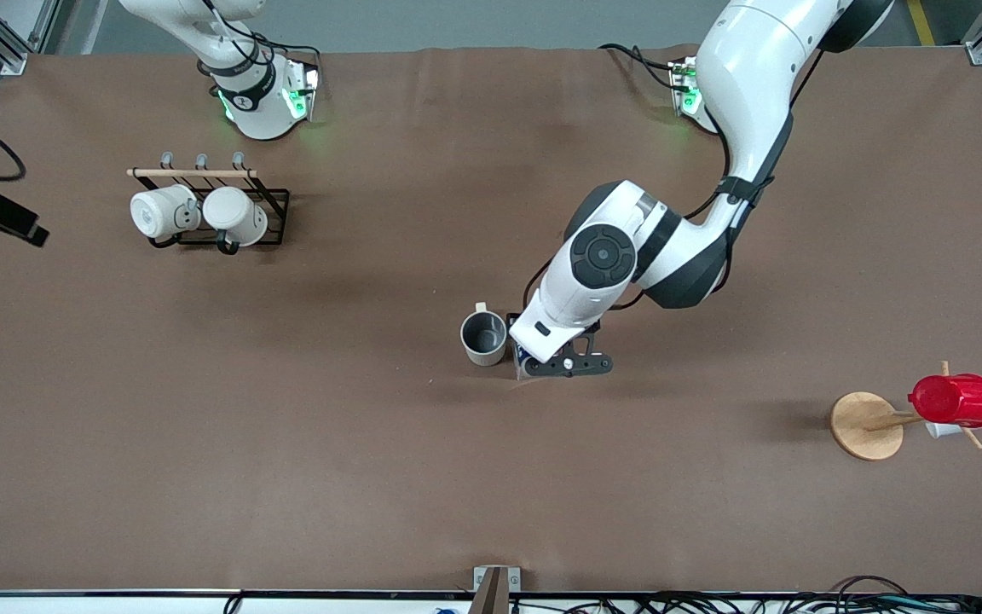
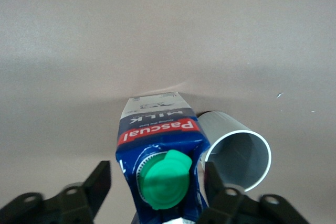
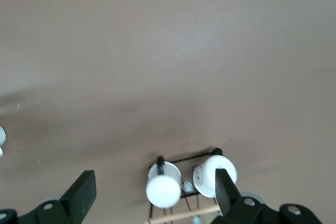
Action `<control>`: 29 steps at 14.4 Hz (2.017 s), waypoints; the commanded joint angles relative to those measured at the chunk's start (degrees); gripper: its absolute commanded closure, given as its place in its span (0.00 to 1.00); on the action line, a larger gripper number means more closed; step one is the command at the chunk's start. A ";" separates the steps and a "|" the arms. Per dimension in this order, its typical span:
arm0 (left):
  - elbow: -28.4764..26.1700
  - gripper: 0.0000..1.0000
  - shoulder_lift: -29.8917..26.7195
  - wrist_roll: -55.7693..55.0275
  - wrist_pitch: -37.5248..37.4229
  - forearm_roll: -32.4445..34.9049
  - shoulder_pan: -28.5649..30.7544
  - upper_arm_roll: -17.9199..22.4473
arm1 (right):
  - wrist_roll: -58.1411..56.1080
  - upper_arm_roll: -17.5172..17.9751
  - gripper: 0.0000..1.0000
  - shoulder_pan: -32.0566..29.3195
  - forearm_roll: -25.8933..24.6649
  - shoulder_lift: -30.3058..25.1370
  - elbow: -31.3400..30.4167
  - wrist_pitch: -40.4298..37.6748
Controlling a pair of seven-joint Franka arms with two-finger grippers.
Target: Place cup and milk on table
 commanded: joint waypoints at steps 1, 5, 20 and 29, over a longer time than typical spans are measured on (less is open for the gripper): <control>1.45 0.00 -2.64 -0.26 -1.06 0.97 -0.11 1.41 | -2.84 -0.19 0.00 -0.50 1.15 -1.26 -2.66 0.28; 1.45 0.00 -11.07 0.53 -7.90 3.16 0.78 6.93 | -2.93 0.25 0.00 -0.76 1.15 -1.26 -2.66 0.90; -15.74 0.00 -41.65 36.39 -25.06 -2.37 26.61 9.07 | -2.93 1.66 0.00 -1.29 1.24 -1.26 -2.57 0.28; -22.90 0.00 -50.03 36.74 -27.42 -2.54 26.28 6.42 | -2.93 1.66 0.00 -1.29 1.24 -1.26 -2.57 -0.16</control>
